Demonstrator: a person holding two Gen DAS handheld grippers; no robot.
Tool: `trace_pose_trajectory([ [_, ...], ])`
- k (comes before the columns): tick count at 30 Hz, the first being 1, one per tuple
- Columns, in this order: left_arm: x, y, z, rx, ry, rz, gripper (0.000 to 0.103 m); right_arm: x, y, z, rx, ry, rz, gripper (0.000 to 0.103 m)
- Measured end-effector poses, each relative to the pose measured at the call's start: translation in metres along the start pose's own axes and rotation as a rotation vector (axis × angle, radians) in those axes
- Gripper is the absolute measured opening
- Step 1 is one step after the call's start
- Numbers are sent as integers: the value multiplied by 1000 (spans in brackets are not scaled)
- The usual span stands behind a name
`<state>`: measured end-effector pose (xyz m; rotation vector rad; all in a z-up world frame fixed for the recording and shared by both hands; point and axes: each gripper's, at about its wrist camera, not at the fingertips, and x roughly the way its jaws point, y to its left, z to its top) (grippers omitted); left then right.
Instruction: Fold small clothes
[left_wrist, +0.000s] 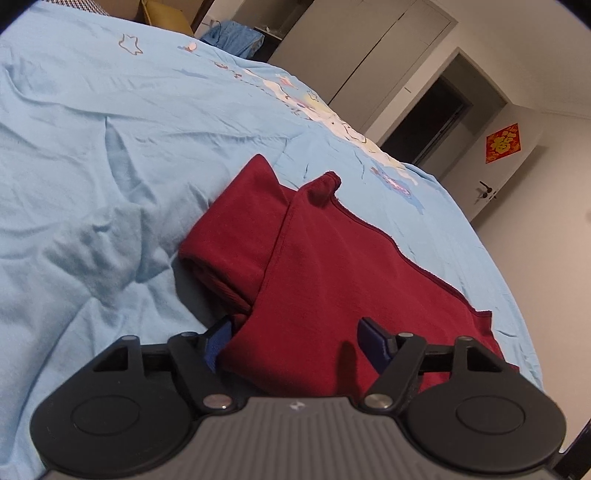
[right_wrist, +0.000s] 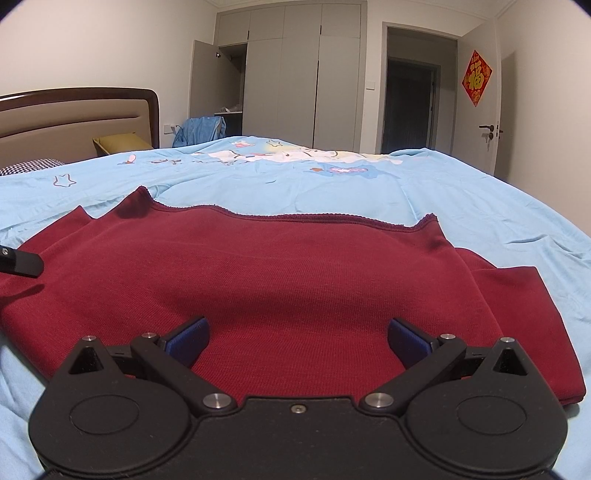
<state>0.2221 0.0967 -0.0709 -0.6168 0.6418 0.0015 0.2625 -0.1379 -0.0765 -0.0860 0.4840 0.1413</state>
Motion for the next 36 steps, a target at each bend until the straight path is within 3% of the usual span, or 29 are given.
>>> trace_pose_trajectory([
  [4, 4, -5, 2, 22, -7, 28, 68, 0, 0, 0, 0, -1, -1, 102],
  [6, 7, -2, 5, -1, -12, 33, 56, 0, 0, 0, 0, -1, -1, 102],
  [14, 22, 6, 14, -90, -44, 22, 53, 0, 0, 0, 0, -2, -1, 103],
  [20, 26, -5, 17, -53, -48, 70, 33, 0, -1, 1, 9, 2, 8, 103],
  [27, 20, -26, 20, 54, -65, 108, 22, -2, -6, 9, 7, 32, 27, 103],
  [36, 9, -78, 30, 288, -113, 81, 20, -20, -25, 23, -16, 59, 17, 102],
])
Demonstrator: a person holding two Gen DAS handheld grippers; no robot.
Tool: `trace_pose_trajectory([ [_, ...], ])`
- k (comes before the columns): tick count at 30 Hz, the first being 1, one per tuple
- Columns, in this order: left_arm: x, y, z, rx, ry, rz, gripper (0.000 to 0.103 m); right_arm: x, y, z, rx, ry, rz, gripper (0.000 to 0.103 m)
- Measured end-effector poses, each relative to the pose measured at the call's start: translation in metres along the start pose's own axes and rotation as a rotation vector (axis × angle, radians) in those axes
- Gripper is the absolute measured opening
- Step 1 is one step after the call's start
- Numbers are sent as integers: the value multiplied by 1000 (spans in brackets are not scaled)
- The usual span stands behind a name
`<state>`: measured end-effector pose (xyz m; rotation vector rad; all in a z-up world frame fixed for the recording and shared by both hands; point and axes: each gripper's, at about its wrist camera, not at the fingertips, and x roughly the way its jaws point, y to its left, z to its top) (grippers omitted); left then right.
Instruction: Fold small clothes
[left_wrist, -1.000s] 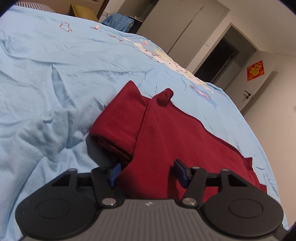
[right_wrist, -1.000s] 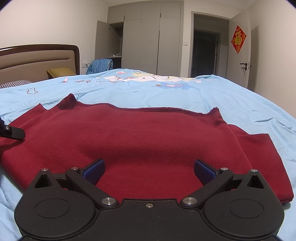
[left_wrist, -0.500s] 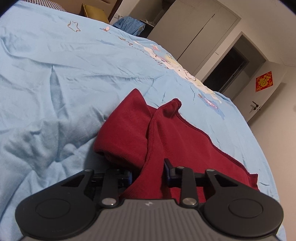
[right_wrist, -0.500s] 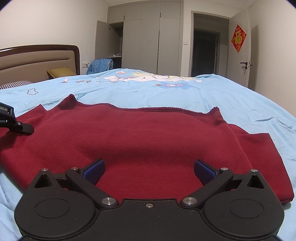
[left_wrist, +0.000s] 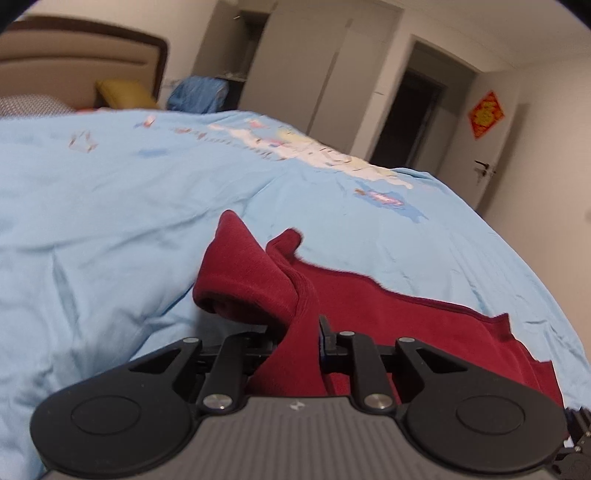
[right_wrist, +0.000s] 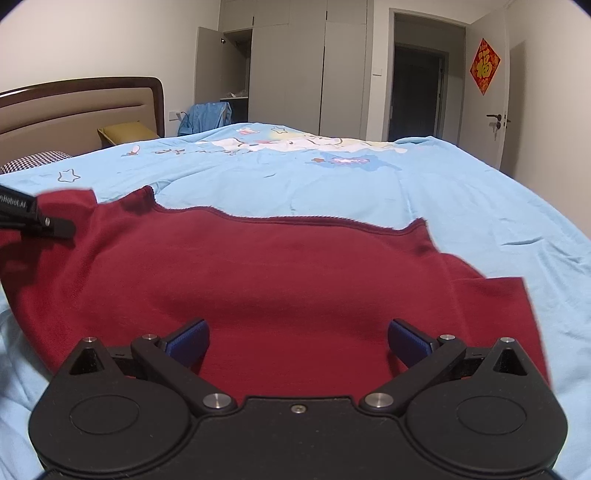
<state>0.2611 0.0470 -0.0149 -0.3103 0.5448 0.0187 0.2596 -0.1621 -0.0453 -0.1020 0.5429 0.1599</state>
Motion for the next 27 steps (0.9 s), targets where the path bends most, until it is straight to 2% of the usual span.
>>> trace_pose_trajectory([
  [5, -5, -46, 14, 155, -25, -65, 19, -25, -26, 1, -20, -1, -29, 102],
  [10, -4, -100, 11, 281, -13, -148, 19, -55, -59, -5, -11, -14, -104, 102],
  [16, -1, -160, -18, 442, 34, -251, 19, -78, -97, -16, 27, -10, -190, 102],
  [19, 1, -182, -40, 516, 67, -289, 19, -80, -115, -22, 67, 1, -201, 102],
  [23, 7, -195, -67, 590, 85, -269, 21, -79, -134, -23, 144, -2, -136, 102],
  [27, 2, -195, -85, 651, 75, -227, 25, -72, -148, -10, 239, 2, 34, 102],
])
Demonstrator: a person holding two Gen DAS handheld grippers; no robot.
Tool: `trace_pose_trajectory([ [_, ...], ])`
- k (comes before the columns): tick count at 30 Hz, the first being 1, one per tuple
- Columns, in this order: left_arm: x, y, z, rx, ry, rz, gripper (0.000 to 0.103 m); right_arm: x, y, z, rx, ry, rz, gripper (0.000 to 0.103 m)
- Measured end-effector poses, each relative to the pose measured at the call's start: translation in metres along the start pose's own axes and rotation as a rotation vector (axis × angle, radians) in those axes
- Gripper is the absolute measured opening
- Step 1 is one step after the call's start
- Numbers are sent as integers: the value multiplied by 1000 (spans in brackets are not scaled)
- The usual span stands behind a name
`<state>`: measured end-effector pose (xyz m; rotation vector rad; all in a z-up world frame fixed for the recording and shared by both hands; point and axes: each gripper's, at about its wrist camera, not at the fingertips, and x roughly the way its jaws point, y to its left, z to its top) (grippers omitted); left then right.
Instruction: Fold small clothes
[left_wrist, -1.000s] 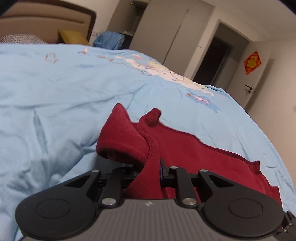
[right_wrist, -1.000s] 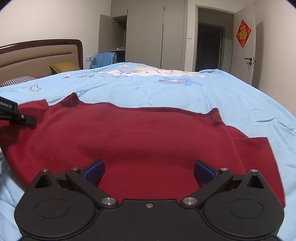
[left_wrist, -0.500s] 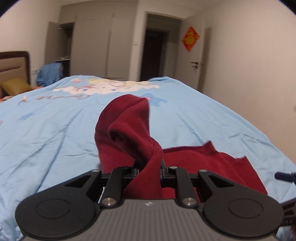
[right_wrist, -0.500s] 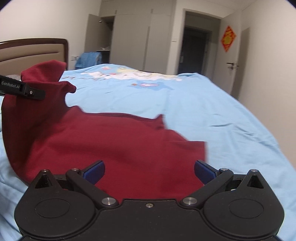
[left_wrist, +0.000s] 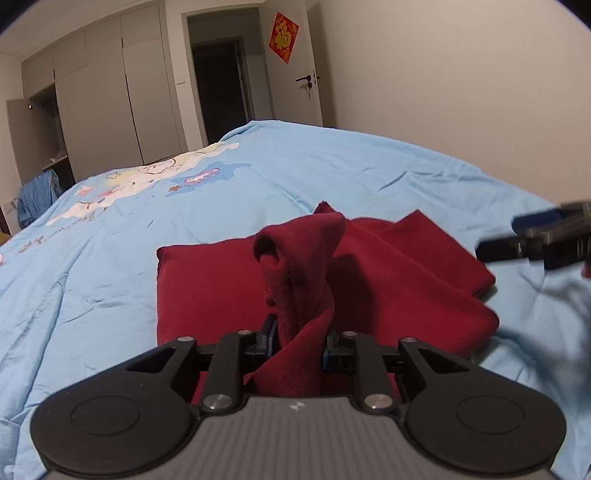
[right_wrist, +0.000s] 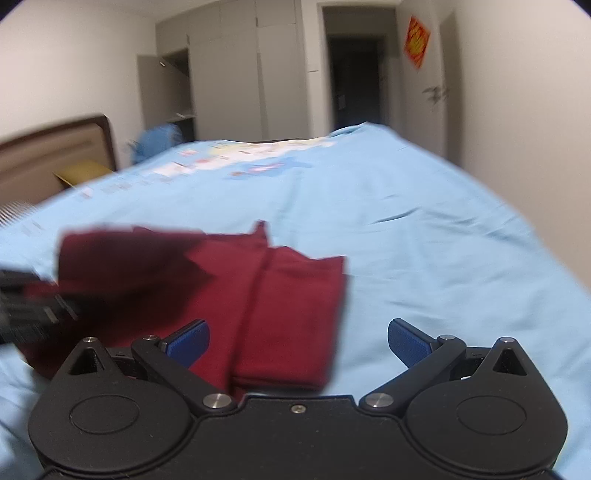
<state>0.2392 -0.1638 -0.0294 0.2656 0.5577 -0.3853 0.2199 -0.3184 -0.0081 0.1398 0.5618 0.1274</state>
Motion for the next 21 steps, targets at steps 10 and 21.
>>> trace_pose_trajectory([
  [10, -17, -10, -19, 38, 3, 12, 55, 57, 27, 33, 45, 154, 352, 102],
  [21, -38, -23, -44, 167, -43, 132, 35, 106, 49, 38, 140, 248, 434, 81],
])
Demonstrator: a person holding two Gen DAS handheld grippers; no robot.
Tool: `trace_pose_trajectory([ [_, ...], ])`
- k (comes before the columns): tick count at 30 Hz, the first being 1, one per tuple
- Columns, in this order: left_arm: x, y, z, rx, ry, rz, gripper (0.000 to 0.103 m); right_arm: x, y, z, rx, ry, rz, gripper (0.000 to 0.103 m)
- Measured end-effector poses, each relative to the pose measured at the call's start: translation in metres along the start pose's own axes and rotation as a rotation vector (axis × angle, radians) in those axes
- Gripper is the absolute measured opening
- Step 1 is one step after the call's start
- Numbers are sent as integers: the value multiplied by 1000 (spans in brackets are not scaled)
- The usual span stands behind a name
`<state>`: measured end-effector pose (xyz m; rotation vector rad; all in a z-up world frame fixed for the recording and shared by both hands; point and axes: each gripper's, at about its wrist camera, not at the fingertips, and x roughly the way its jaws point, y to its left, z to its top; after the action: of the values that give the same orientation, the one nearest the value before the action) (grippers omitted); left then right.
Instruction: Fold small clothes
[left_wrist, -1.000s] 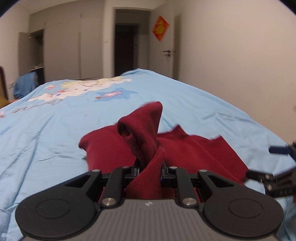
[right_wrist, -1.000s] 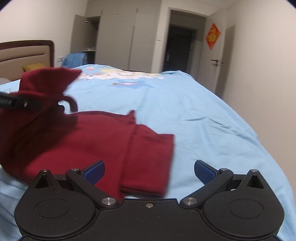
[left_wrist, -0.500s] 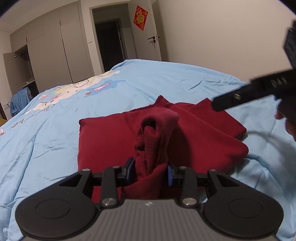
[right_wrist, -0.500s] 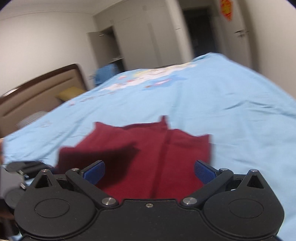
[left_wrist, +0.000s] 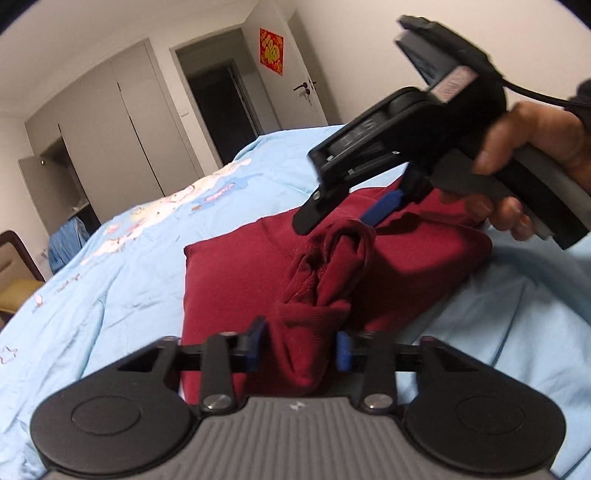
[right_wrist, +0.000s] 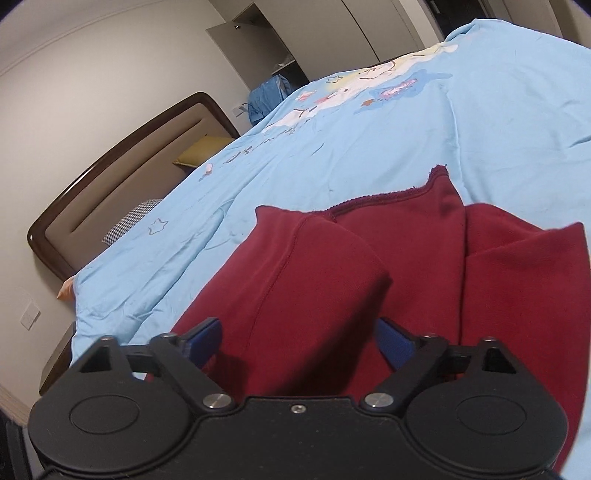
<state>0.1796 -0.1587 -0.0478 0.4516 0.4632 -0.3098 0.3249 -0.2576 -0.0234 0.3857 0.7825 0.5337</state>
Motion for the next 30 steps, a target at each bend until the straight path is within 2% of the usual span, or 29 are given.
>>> trace_pose_trajectory([
  [5, -1, 4, 4, -13, -21, -15, 18, 13, -7, 7, 59, -17, -26, 74],
  [7, -2, 7, 6, -26, -34, -20, 16, 15, -11, 9, 83, -26, -31, 69],
  [8, -3, 8, 7, -34, -40, -23, 16, 17, -13, 10, 93, -29, -36, 60],
  [9, -5, 8, 9, -38, -46, -24, 15, 18, -14, 11, 97, -34, -43, 47],
  [11, -7, 8, 13, -36, -56, -24, 14, 17, -15, 15, 106, -46, -38, 33],
  [12, -7, 8, 15, -33, -62, -23, 14, 16, -16, 16, 109, -53, -32, 27],
  [14, -9, 6, 20, -24, -74, -23, 14, 13, -13, 21, 81, -65, -39, 22],
  [24, -5, -8, 54, -11, -144, -53, 14, -31, -5, 60, -87, -146, -109, 11],
  [30, 5, -28, 68, 18, -163, -114, 14, -60, -27, 62, -89, -167, -181, 11],
])
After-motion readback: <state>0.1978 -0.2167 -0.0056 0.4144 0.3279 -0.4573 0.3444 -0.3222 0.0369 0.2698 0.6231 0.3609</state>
